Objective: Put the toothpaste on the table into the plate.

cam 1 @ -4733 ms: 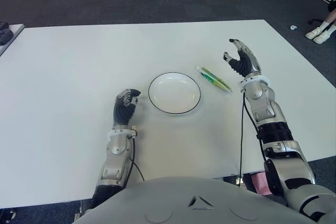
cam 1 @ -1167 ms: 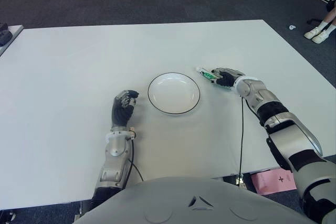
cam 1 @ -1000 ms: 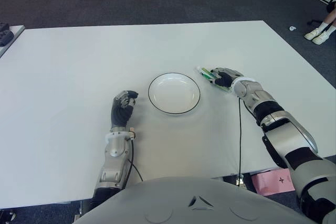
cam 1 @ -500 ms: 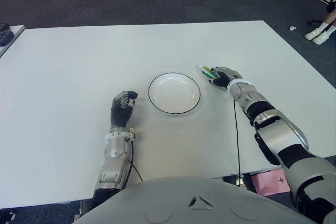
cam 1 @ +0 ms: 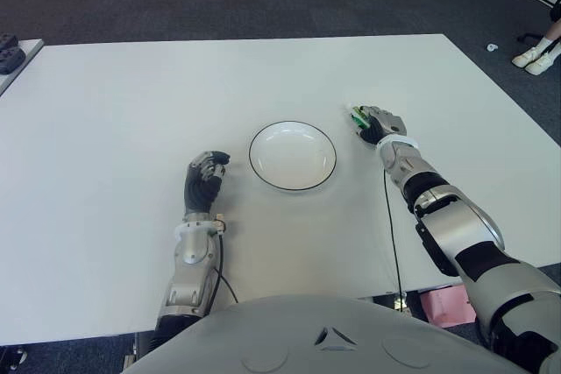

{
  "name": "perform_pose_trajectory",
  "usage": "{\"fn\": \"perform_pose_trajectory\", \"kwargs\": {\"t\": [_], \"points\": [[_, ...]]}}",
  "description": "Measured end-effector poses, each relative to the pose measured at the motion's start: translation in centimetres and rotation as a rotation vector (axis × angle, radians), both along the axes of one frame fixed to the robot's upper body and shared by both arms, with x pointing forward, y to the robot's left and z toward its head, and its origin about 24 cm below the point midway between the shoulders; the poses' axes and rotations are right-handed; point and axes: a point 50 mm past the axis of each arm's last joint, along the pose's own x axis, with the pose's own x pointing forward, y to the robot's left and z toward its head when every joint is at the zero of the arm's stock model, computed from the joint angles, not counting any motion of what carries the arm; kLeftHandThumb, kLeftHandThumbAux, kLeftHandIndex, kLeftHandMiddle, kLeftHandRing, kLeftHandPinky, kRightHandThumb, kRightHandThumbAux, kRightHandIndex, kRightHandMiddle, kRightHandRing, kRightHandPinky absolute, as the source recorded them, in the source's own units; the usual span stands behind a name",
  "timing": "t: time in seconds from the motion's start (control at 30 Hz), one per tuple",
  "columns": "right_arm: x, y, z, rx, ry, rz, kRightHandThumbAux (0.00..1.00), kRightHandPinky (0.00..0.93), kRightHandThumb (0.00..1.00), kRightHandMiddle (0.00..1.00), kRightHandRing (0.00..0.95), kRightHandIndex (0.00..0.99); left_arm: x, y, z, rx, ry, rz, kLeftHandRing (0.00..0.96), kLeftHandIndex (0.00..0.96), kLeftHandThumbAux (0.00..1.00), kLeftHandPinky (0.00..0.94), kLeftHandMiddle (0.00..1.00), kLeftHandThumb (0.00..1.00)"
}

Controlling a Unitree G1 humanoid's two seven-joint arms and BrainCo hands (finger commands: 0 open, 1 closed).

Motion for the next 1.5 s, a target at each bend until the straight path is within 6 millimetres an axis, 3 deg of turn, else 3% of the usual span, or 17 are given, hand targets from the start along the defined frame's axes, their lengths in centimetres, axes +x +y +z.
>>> {"fn": "perform_pose_trajectory", "kwargs": {"t": [0.07,0.1,0.17,0.27,0.47,0.73,1.5], "points": [[-0.07,0.01,-0.04,0.011,-0.024,-0.015,0.527,0.479,0.77,0.334,0.381,0.29,-0.03,0.02,-0.03,0.0,0.002,0.001,0.356,0.42,0.718,0.33,0.392,0.709],[-0.12,0.01,-0.08,0.016,-0.034,-0.021,0.528,0.488,0.78,0.349,0.394,0.313,-0.05,0.03,-0.04,0.0,0.003,0.001,0.355,0.42,0.718,0.33,0.392,0.709],[-0.26,-0.03,-0.21,0.022,-0.053,-0.036,0.632,0.515,0.751,0.409,0.444,0.38,-0.06,0.05,-0.04,0.0,0.004,0.002,0.353,0.42,0.718,0.33,0.391,0.709],[-0.36,0.02,-0.28,0.029,-0.08,-0.051,0.661,0.55,0.818,0.426,0.5,0.436,-0.06,0.1,-0.05,-0.001,0.004,0.005,0.354,0.42,0.718,0.338,0.392,0.709],[-0.46,0.09,-0.38,0.034,-0.1,-0.065,0.655,0.612,0.937,0.452,0.504,0.438,-0.05,0.24,-0.05,-0.003,0.004,0.012,0.357,0.419,0.718,0.348,0.392,0.708],[-0.38,0.21,-0.35,0.027,-0.099,-0.071,0.656,0.703,0.949,0.488,0.514,0.403,0.01,0.43,-0.01,-0.004,-0.003,0.02,0.359,0.419,0.719,0.348,0.388,0.708],[-0.27,0.82,-0.1,0.071,-0.143,-0.061,0.655,0.737,0.953,0.514,0.525,0.391,0.26,0.44,0.01,-0.006,-0.023,0.02,0.376,0.418,0.719,0.376,0.397,0.708]]}}
